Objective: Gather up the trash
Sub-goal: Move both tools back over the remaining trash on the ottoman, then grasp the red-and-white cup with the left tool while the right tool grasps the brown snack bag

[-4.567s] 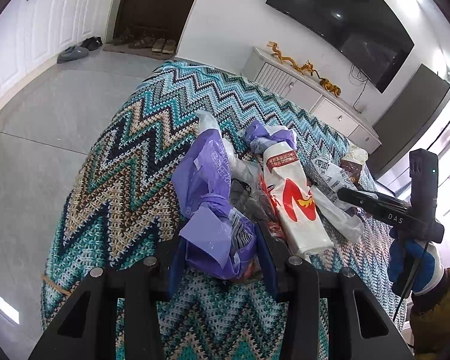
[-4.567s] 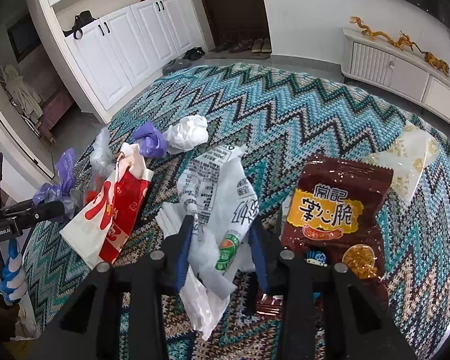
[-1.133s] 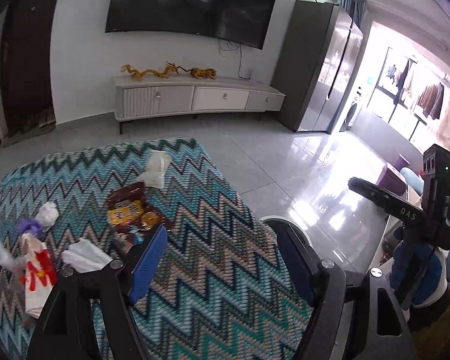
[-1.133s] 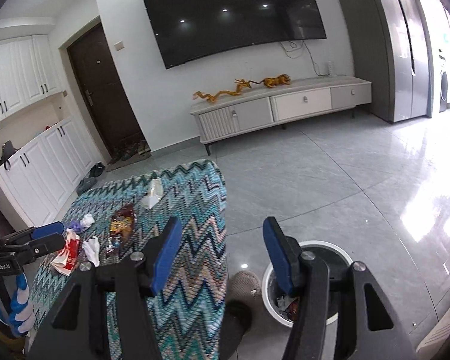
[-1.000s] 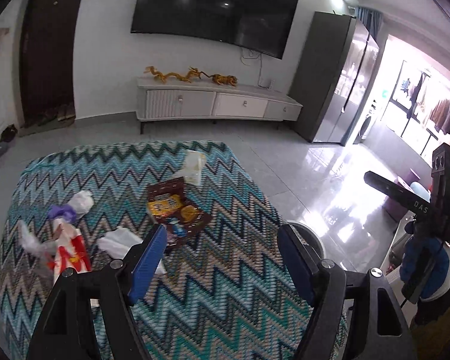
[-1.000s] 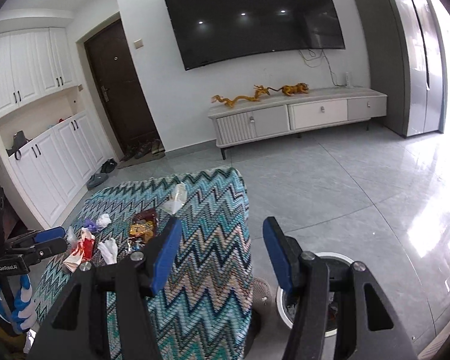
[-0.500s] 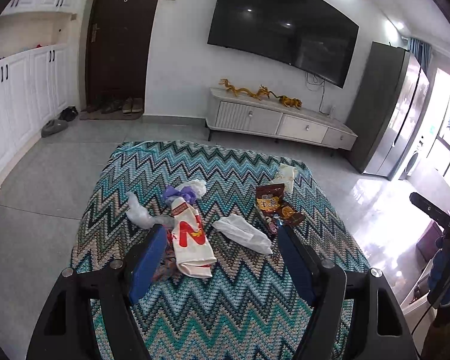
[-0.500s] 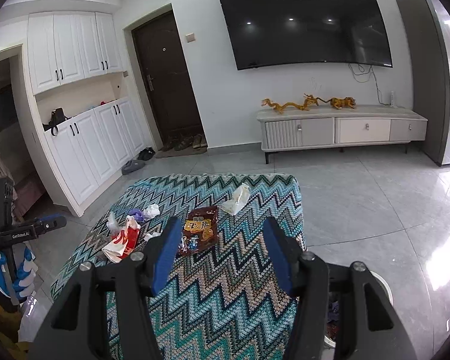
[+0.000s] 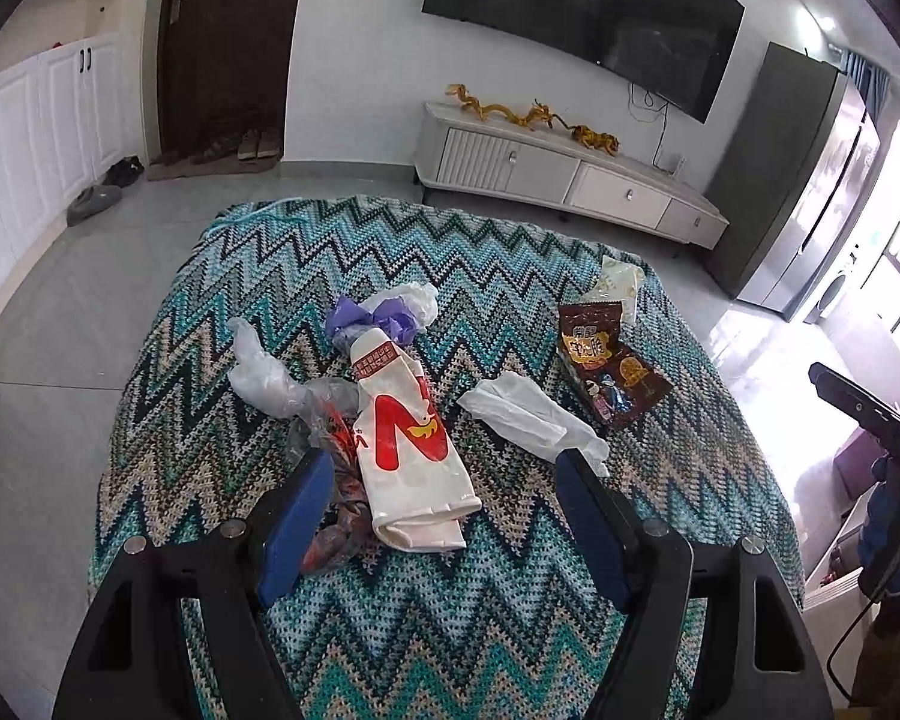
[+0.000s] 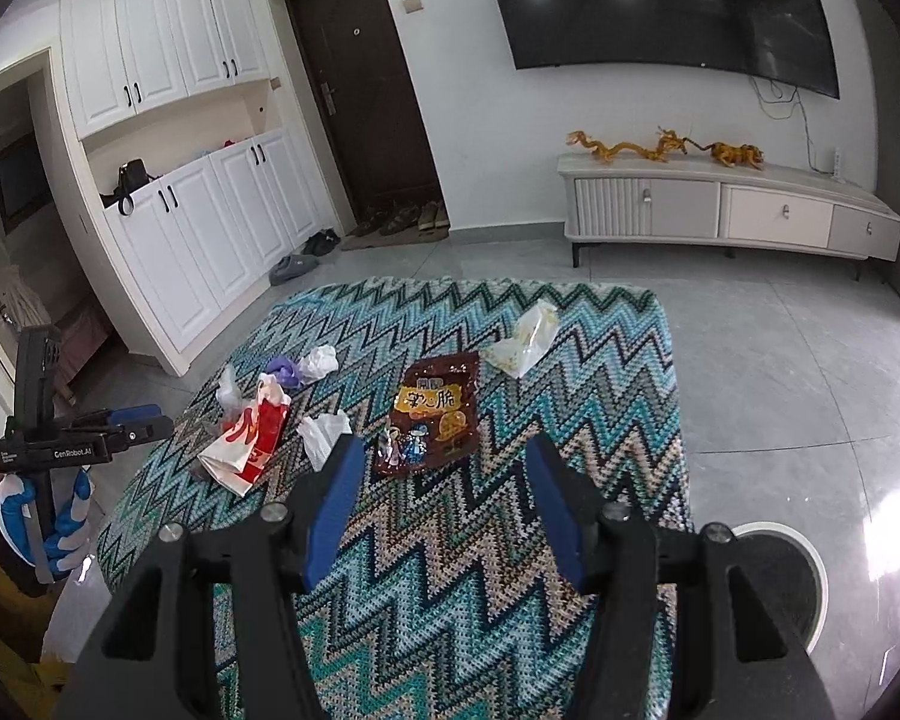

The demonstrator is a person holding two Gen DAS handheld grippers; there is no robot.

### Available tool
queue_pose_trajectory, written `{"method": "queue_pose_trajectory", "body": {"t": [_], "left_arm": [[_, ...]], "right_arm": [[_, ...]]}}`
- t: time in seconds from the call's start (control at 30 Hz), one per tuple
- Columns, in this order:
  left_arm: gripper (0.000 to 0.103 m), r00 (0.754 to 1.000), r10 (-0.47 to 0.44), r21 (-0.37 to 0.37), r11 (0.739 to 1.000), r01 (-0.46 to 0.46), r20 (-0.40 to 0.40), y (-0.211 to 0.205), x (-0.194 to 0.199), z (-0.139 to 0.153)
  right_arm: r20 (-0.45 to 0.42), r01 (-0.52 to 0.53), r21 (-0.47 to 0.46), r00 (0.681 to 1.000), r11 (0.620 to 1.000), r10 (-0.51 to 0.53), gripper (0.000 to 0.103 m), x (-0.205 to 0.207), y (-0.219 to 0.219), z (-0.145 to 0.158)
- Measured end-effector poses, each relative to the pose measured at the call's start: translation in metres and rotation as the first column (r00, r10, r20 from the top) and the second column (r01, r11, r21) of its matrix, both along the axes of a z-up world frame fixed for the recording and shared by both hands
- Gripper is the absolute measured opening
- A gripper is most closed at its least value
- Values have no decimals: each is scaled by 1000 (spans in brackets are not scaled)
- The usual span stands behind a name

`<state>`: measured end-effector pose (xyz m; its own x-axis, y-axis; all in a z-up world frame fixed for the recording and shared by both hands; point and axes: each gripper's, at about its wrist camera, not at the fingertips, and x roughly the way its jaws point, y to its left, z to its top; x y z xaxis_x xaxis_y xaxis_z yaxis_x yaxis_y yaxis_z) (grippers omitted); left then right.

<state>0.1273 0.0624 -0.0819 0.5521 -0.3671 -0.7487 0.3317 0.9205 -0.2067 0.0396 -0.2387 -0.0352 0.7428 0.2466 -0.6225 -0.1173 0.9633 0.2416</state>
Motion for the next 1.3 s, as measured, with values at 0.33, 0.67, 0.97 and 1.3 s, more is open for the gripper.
{"method": "queue_pose_trajectory", "body": {"t": [0.33, 0.67, 0.97, 1.3], "left_arm": [[74, 995, 4, 41, 999, 0, -102, -15, 83, -43], [65, 977, -26, 15, 999, 30, -211, -17, 117, -70], [44, 965, -44, -23, 999, 40, -259, -22, 130, -83], [43, 978, -36, -45, 999, 27, -204, -22, 110, -66]], "right_arm": [[-154, -75, 55, 985, 996, 83, 55, 94, 13, -69], [-229, -66, 134, 969, 989, 96, 55, 168, 8, -114], [-230, -82, 217, 964, 973, 132, 46, 194, 7, -133], [-192, -54, 177, 977, 983, 88, 11, 169, 11, -125]]}}
